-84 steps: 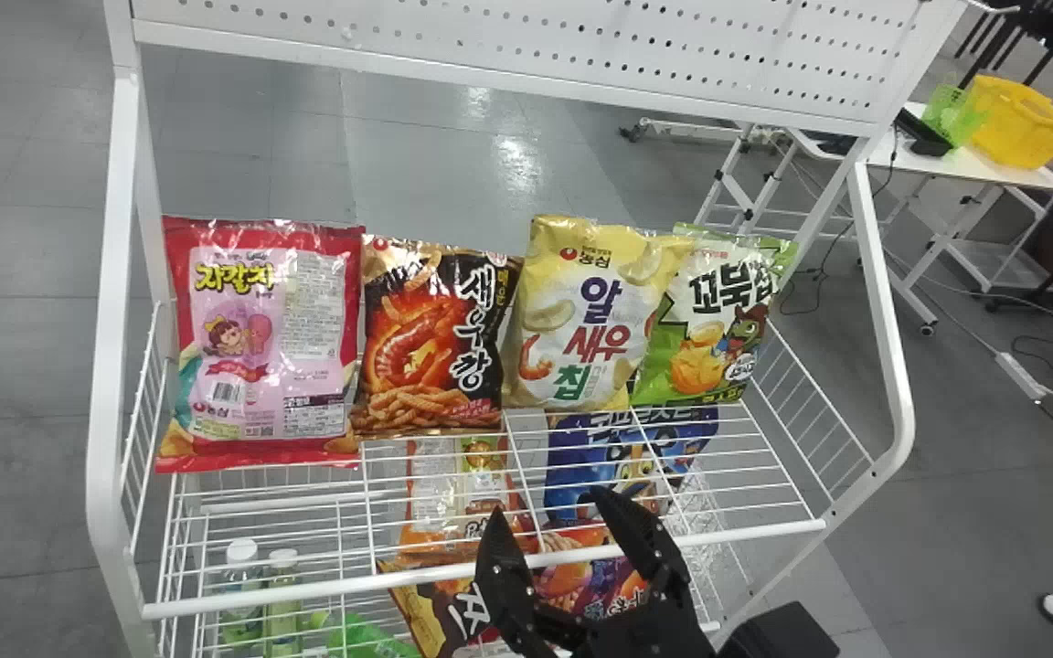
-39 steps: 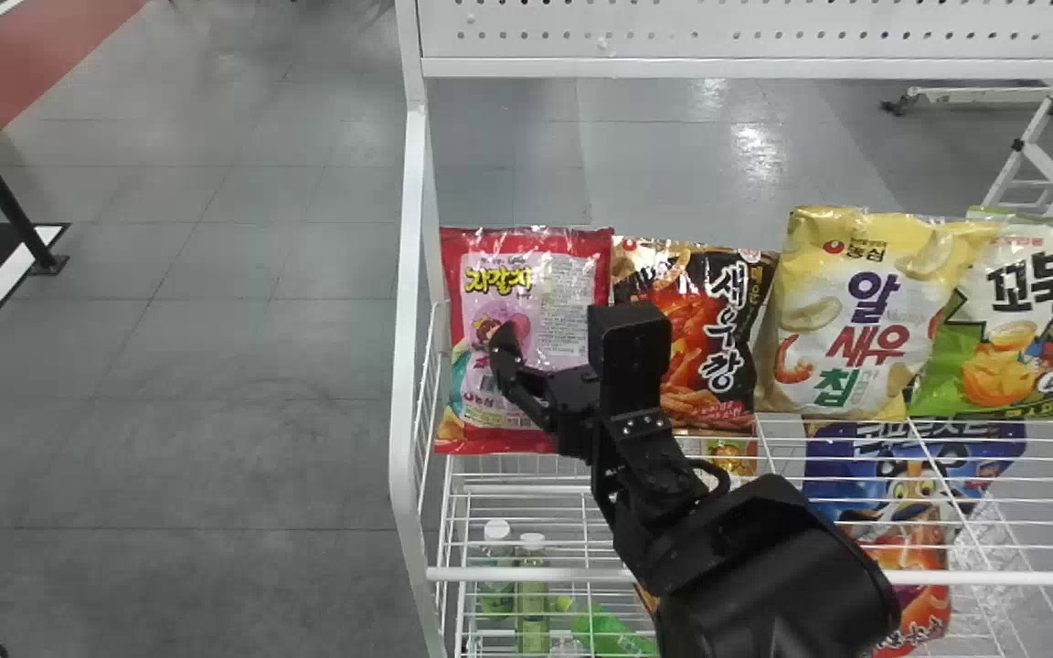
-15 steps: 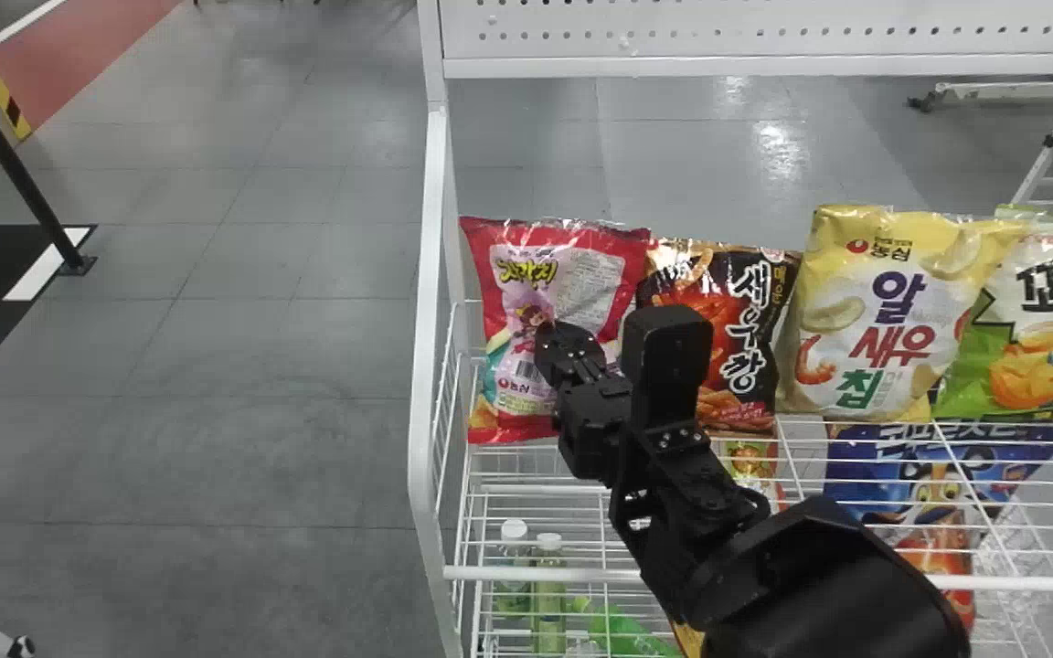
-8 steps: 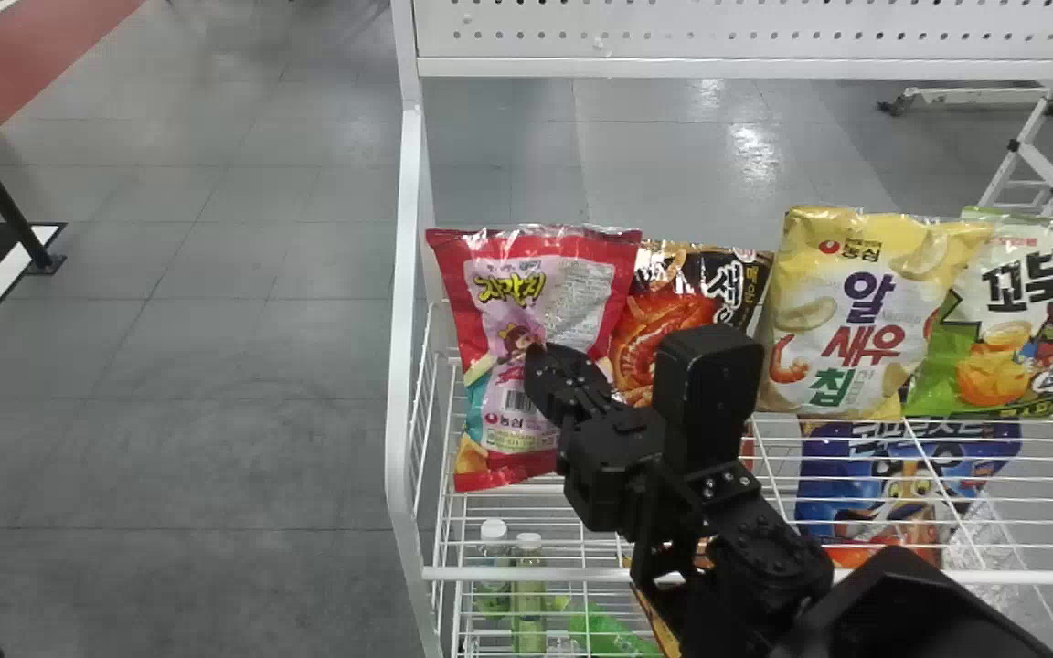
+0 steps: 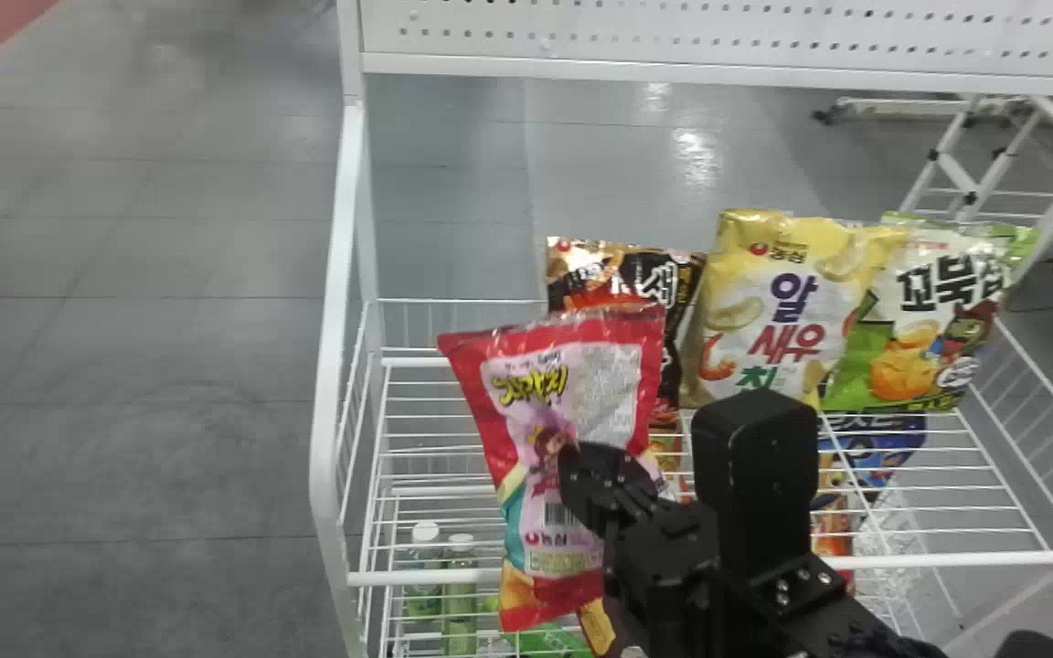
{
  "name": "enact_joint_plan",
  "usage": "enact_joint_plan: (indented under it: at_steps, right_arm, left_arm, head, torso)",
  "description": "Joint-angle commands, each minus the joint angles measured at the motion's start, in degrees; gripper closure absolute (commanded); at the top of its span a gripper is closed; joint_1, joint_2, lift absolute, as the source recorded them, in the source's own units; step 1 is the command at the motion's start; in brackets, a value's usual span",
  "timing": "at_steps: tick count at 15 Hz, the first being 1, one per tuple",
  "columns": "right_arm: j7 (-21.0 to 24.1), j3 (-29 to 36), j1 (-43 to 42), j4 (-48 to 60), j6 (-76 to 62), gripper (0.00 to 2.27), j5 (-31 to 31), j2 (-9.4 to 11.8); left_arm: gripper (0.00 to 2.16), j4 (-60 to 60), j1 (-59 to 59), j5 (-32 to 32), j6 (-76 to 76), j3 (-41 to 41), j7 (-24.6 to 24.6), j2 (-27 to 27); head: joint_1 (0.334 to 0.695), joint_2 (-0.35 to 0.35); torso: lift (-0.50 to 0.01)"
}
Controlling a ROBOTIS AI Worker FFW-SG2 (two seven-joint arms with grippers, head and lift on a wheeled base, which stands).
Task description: Hold basket handle with left hand then pick Jagalchi snack with right hand and place into basket
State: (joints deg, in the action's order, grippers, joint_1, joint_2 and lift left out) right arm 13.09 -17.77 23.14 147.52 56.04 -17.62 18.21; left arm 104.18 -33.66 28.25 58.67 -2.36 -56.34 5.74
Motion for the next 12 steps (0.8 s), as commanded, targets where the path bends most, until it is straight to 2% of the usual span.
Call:
enact_joint_plan:
  at_steps: [1,6,12]
  right_arm:
    - [-0.08,5.91,4.89,6.99,11.24,1.80,-3.13,0.69]
    - [-0.35,11.62,9.29,12.53,27.24,1.80,-7.61,0.69]
    - [-1.05,14.26,13.86,10.50,33.57,1.80,-8.93,0.07]
  left_arm:
    - [1.52,-0.03,0.00,0.05,-0.17,-0.02,-0.09,-0.03]
    - [1.52,-0.20,-0.88,0.05,-1.76,0.25,-0.27,-0.20]
    - [1.52,-0.29,-1.23,0.22,-2.81,0.42,-0.27,-0.47]
  head:
    - [0.695,-0.192]
    - [0.695,-0.350]
    - [0.695,-0.350]
  torso:
    - [-0.010]
    - [-0.010]
    - [-0.010]
